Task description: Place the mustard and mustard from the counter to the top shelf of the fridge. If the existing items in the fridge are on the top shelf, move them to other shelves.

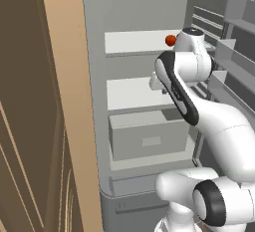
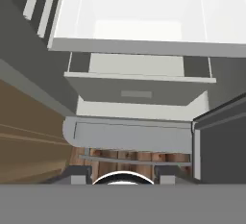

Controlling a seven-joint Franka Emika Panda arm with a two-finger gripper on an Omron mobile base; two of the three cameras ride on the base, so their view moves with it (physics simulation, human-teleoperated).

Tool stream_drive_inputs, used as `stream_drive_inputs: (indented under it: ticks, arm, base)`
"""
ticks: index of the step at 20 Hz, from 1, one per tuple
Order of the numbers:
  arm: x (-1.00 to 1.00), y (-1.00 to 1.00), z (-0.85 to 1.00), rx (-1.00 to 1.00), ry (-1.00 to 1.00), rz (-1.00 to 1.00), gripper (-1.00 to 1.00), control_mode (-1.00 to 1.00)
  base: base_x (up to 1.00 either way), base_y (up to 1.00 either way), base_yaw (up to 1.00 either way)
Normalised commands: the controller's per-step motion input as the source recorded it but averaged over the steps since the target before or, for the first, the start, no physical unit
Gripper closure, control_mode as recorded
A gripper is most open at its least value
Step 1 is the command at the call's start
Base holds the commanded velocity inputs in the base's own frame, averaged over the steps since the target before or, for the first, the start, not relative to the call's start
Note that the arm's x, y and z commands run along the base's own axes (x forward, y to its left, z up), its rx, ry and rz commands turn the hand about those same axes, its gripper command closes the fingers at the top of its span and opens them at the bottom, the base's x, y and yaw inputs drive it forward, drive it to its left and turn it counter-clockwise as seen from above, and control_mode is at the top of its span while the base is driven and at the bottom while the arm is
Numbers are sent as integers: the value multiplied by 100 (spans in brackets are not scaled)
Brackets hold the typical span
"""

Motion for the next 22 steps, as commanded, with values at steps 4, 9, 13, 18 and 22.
stream_drive_inputs:
  ticks: [4,9,13,18,22]
  arm:
    - [-1,0,0,0,1,0,-100,-100]
    - [-36,-6,31,0,-43,0,-100,-100]
    - [-39,-7,72,0,-59,-7,-100,-100]
    - [-3,-2,85,0,-35,-19,-100,-100]
    - [12,-21,72,1,-8,-18,-100,-100]
  base:
    - [0,0,0]
    - [0,0,0]
    - [0,0,0]
    - [0,0,0]
    - [0,0,0]
